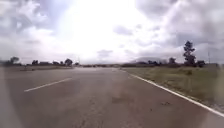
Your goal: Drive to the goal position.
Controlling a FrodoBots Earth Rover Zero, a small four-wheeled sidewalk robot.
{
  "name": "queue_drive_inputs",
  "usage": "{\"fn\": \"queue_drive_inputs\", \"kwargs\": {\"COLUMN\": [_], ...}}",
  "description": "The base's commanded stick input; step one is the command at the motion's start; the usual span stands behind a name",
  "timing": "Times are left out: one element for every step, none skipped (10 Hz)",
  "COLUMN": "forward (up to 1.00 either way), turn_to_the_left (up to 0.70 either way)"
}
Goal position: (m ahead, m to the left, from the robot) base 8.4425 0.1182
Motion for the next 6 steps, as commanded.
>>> {"fn": "queue_drive_inputs", "kwargs": {"forward": [1.0,1.0,1.0,1.0,1.0,1.0], "turn_to_the_left": [0.0,0.0,0.0,0.0,0.0,0.0]}}
